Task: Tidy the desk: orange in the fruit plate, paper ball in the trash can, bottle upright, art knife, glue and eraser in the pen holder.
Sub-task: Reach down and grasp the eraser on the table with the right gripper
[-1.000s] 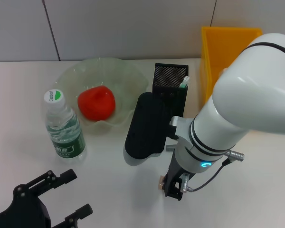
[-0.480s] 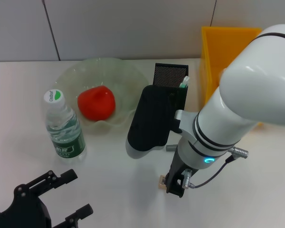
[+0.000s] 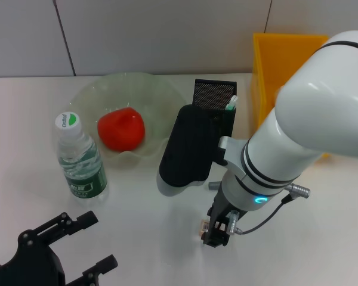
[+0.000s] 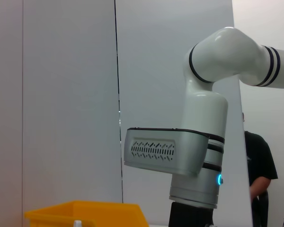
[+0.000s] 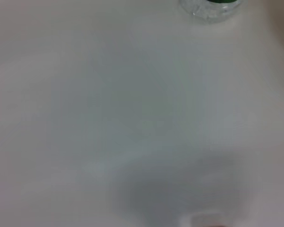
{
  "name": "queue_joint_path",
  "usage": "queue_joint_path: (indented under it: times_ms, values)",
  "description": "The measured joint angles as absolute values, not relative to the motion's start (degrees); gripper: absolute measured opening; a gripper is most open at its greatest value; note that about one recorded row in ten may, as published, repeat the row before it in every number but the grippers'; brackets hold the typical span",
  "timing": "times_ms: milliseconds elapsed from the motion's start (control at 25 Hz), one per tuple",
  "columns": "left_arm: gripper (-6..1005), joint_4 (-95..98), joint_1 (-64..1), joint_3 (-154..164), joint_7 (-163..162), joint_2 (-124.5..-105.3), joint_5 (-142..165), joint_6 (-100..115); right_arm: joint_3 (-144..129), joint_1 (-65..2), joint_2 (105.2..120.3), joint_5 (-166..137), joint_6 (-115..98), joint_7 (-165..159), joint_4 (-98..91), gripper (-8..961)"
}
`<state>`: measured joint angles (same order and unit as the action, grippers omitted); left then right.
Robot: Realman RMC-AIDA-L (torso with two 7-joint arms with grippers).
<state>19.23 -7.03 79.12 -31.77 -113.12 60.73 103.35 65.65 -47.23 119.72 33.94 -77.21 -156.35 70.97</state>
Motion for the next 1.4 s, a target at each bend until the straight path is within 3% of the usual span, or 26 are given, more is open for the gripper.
queue_joint_path:
  times_ms: [200, 640, 960, 1200, 1400]
  values:
    - [670, 19.3, -7.0, 79.1, -31.8, -113.12, 60.7, 103.4, 65.7, -47.3, 119.75, 33.9, -76.7, -156.4, 70.6, 515]
    - [670, 19.2, -7.0, 79.1, -31.8, -113.12, 60.7, 103.3, 64.8, -47.5, 119.86, 34.0, -75.4, -156.4, 69.0, 705]
    - [670, 19.2, -7.0, 79.1, -31.8, -113.12, 60.7, 103.3, 62.7, -47.6, 119.88, 33.7, -75.2, -156.5, 68.9, 698]
    - [671, 19.2, -7.0, 79.2, -31.8, -113.18, 60.7, 103.3, 62.9, -47.8, 119.88, 33.7, -75.1, -156.6, 68.9, 603]
    - [671, 19.2, -7.0, 79.2, -31.8, -113.2, 60.7, 103.3, 62.8, -47.9, 119.88, 33.7, -75.1, -156.7, 68.9, 398]
